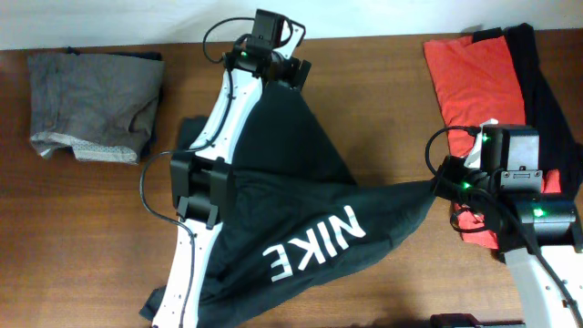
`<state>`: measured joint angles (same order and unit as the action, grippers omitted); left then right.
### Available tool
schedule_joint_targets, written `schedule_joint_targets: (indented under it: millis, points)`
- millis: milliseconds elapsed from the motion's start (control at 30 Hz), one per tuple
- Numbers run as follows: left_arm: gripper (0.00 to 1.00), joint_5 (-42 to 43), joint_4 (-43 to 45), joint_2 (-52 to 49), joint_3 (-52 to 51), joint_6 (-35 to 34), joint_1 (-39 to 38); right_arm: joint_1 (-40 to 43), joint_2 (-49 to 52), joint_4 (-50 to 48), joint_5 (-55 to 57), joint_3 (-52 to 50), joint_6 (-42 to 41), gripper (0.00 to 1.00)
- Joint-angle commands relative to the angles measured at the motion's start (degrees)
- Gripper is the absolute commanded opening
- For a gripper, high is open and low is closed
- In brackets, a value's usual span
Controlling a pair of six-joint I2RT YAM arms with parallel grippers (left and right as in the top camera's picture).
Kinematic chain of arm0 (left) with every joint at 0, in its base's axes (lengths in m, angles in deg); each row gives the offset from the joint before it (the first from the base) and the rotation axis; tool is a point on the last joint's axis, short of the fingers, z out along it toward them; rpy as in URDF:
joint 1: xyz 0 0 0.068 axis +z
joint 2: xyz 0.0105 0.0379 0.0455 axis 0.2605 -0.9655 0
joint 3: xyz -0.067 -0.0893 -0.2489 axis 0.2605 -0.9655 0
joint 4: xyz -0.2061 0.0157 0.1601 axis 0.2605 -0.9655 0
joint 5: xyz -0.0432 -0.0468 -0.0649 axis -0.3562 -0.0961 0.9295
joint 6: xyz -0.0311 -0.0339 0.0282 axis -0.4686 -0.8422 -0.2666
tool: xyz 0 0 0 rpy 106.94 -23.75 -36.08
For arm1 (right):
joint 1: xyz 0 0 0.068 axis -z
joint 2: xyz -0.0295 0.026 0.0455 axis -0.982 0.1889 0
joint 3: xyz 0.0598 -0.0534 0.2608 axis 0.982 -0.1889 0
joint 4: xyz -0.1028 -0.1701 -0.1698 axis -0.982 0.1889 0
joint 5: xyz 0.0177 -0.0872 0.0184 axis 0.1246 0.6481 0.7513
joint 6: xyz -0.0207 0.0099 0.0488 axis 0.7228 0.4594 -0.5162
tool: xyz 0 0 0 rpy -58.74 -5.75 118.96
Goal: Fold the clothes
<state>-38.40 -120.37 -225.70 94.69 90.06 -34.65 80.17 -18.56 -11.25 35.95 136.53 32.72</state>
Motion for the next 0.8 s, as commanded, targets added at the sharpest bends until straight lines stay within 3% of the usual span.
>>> schedule_joint_targets:
  millis: [0, 600, 733, 767]
  points:
    - [0.98, -0.6, 0.3, -2.4, 0.7, 0.9, -0.3, -0.3, -0.2, -0.2, -0.4, 1.1, 0.4, 0.05]
    - [0.92, -0.4, 2.7, -7.6, 0.7, 2.1, -1.4, -0.3, -0.2, -1.0, -0.4, 1.1, 0.4, 0.05]
    - [0.89, -0.4, 3.1, -9.4, 0.7, 2.5, -1.4, -0.3, -0.2, -1.2, -0.4, 1.1, 0.4, 0.06]
    - [0.84, -0.5, 3.2, -10.0, 0.7, 2.5, -1.4, -0.3, -0.2, -1.3, -0.4, 1.1, 0.4, 0.05]
